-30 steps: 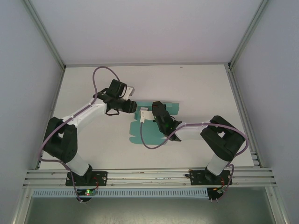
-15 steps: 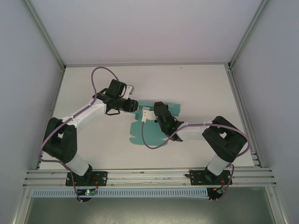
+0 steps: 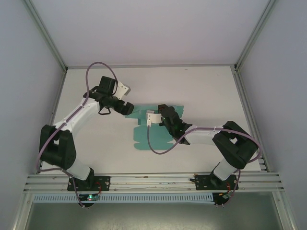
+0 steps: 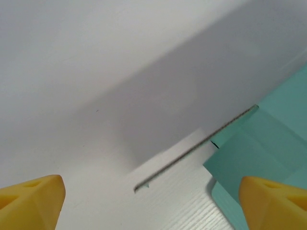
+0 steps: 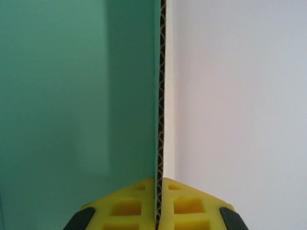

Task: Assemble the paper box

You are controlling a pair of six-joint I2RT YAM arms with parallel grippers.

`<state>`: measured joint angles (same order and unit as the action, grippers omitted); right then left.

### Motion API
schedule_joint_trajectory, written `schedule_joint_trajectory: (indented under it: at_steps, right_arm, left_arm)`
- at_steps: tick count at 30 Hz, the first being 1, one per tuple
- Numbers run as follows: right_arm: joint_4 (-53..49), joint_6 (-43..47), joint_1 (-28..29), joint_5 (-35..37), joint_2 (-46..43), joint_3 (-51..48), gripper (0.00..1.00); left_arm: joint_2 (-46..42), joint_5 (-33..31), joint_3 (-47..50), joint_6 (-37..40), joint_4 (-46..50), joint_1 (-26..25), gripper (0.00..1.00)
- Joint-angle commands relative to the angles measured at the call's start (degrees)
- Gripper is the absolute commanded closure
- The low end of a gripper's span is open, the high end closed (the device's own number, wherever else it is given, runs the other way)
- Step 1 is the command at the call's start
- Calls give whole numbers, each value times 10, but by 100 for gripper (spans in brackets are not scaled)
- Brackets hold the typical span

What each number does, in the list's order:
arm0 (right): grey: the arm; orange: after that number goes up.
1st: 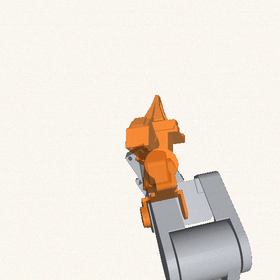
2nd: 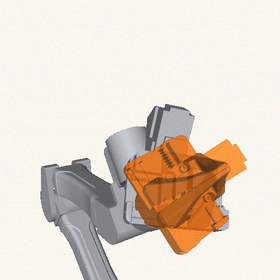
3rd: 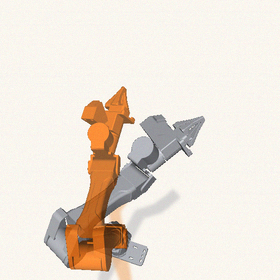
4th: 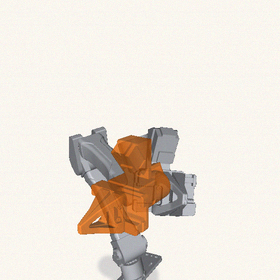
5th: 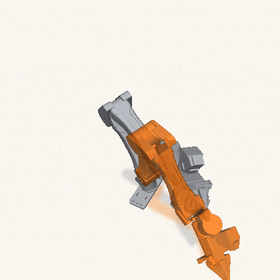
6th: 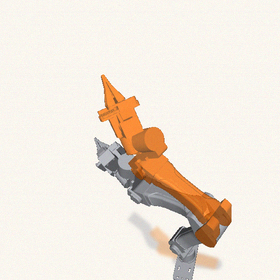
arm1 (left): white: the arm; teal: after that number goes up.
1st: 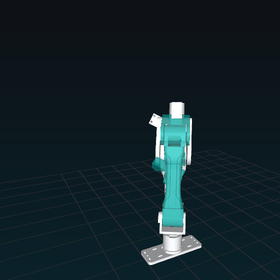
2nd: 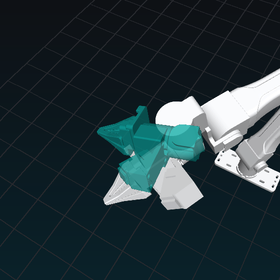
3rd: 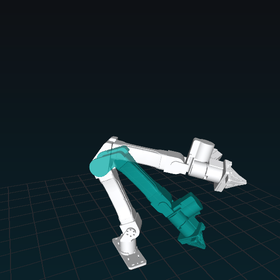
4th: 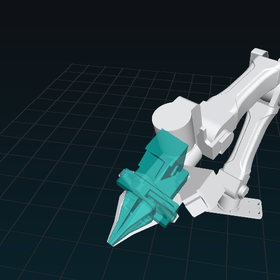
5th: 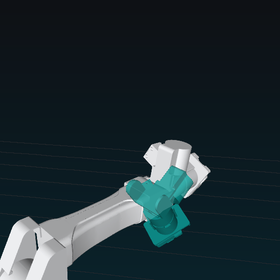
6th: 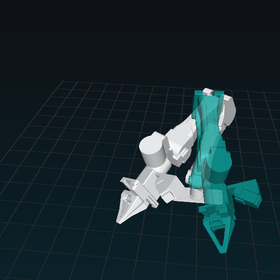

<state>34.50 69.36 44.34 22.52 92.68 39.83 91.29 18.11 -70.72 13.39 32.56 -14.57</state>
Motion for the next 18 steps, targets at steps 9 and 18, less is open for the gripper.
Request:
schedule_joint_trajectory:
  at_steps: [9, 18]
  right_arm:
    - [-9, -1, -6, -3, -8, 16, 100]
    - [13, -5, 2, 71, 25, 44, 100]
  left_arm:
    - [110, 193, -76, 98, 98, 4, 36]
    - [115, 14, -79, -29, 84, -25, 86]
